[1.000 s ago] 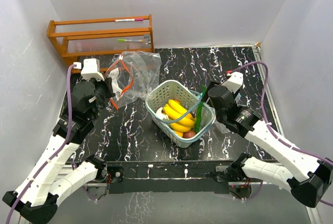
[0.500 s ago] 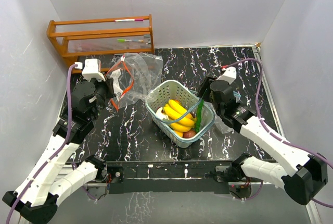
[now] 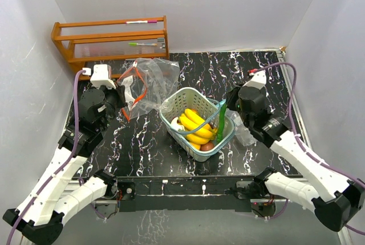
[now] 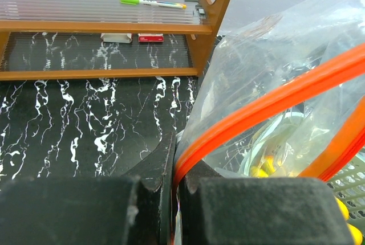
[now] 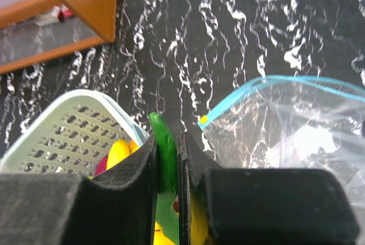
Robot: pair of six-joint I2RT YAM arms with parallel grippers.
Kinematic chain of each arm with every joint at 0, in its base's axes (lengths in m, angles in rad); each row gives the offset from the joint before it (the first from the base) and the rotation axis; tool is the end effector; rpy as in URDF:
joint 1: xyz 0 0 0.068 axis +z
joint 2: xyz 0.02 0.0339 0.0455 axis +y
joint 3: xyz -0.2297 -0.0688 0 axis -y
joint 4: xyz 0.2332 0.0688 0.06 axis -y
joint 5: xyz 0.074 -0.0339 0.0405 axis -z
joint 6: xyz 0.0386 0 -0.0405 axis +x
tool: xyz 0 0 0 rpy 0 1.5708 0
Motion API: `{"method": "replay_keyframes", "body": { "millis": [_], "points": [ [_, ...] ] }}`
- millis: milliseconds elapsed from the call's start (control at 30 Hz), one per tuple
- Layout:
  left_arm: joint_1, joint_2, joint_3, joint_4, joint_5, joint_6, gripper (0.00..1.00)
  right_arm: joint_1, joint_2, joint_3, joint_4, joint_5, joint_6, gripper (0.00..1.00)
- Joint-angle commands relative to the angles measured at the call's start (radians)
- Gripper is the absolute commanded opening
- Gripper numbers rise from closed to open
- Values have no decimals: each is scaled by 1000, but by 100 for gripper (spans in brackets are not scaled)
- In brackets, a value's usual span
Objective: Place the food in the zip-top bag and seal the zipper
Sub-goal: Pick up the fake vegetable from the bin, then place the fake vegetable in the zipper food storage bag.
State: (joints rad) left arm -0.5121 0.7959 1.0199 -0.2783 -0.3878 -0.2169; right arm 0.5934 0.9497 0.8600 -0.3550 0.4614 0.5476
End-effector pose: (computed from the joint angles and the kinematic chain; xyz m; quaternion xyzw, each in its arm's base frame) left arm 0.1666 -0.0769 0.3820 -0.0263 0.7242 -0.1098 0.6803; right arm 0.1936 0.1099 0.2925 0.1032 0.8258 0.1179 0.5418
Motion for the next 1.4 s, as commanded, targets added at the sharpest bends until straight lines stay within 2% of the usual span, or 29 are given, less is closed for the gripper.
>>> {"method": "replay_keyframes", "body": {
  "millis": [0,300,433,600,800,1033,1367],
  "points": [
    [5,13,29,-15,15,-2,0,-6,-59,165,-42,24,-91,8],
    [5,148,153,-96,121,13,0,-6,-95,394,-76,-89,-301,8],
    [5,225,199,-129,218,3,0,-7,-101,490,-26,-218,-354,8],
    [4,248,202,-90,307,-33,0,-7,-110,545,77,-322,-380,8],
    [5,294,201,-47,415,-82,0,-6,-115,517,286,-479,-341,8],
    [2,351,136,50,571,-203,0,-6,-43,527,465,-612,-257,8],
    [-29,413,138,55,576,-245,0,-6,98,569,624,-729,-138,8]
  ]
}}
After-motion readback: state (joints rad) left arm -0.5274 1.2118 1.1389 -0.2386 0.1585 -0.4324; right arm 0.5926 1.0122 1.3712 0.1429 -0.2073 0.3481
